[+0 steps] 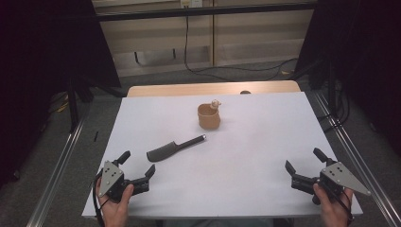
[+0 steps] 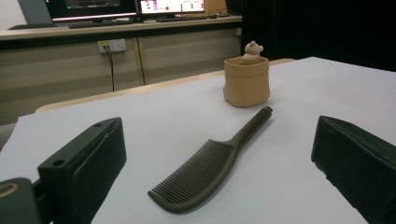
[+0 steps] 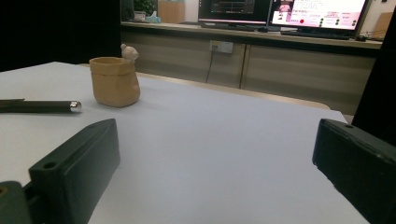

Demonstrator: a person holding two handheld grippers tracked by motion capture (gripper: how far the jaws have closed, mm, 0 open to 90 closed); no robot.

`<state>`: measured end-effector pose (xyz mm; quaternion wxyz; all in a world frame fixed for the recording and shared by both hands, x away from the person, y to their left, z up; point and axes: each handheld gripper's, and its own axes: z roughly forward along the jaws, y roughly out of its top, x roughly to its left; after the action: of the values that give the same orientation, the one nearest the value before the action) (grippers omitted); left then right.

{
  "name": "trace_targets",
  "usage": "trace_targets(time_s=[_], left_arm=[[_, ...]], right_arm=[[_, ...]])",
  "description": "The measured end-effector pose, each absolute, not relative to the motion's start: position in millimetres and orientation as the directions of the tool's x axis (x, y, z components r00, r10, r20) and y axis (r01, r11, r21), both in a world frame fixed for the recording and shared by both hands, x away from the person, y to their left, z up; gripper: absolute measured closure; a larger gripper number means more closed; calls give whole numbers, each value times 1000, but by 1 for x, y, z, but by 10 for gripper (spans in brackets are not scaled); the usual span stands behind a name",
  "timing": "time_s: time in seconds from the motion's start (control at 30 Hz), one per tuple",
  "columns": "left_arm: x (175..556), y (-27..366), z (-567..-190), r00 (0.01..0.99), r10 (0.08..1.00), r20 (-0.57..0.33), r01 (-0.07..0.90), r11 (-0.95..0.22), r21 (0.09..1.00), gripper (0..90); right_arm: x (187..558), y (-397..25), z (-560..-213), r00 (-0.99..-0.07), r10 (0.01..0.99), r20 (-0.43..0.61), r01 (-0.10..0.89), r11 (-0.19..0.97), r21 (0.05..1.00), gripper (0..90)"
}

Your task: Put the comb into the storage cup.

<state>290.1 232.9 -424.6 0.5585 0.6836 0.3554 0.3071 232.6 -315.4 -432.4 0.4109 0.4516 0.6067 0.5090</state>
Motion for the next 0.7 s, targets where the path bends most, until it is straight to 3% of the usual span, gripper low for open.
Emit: trace_targets(time_s=[0.53,0.7], left_arm=[[298,230,-422,645,762,-49,217,-121,969,43],[302,225,-417,688,725,-28,205,-157,966,59]], right_arm=[[235,-314,-434,-281,959,-29,132,68,989,0],[234,-314,-435,-287,957,-27,135,68,989,0]])
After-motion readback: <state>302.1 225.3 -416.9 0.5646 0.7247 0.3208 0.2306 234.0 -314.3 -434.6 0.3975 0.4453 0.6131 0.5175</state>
